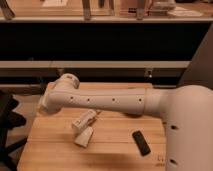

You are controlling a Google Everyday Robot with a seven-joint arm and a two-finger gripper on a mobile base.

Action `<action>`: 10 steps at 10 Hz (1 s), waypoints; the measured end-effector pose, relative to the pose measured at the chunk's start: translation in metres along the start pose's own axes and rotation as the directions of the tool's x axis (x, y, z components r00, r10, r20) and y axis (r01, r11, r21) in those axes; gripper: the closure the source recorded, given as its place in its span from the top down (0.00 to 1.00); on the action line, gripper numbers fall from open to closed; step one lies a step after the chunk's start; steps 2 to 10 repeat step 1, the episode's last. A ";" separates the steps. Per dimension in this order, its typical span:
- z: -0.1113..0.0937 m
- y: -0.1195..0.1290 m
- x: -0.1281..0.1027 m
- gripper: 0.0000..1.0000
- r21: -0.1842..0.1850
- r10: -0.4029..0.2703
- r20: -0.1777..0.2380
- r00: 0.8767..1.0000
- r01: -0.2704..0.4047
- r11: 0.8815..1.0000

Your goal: Knock the bottle over

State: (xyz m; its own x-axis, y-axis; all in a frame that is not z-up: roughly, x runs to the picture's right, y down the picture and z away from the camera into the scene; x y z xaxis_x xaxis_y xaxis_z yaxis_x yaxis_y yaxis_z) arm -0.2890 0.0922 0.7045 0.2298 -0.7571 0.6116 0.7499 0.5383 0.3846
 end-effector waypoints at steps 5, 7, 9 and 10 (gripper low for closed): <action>0.002 0.000 0.011 0.00 0.003 0.007 -0.001 1.000 -0.007 1.000; 0.002 0.000 0.011 0.00 0.003 0.007 -0.001 1.000 -0.007 1.000; 0.002 0.000 0.011 0.00 0.003 0.007 -0.001 1.000 -0.007 1.000; 0.002 0.000 0.011 0.00 0.003 0.007 -0.001 1.000 -0.007 1.000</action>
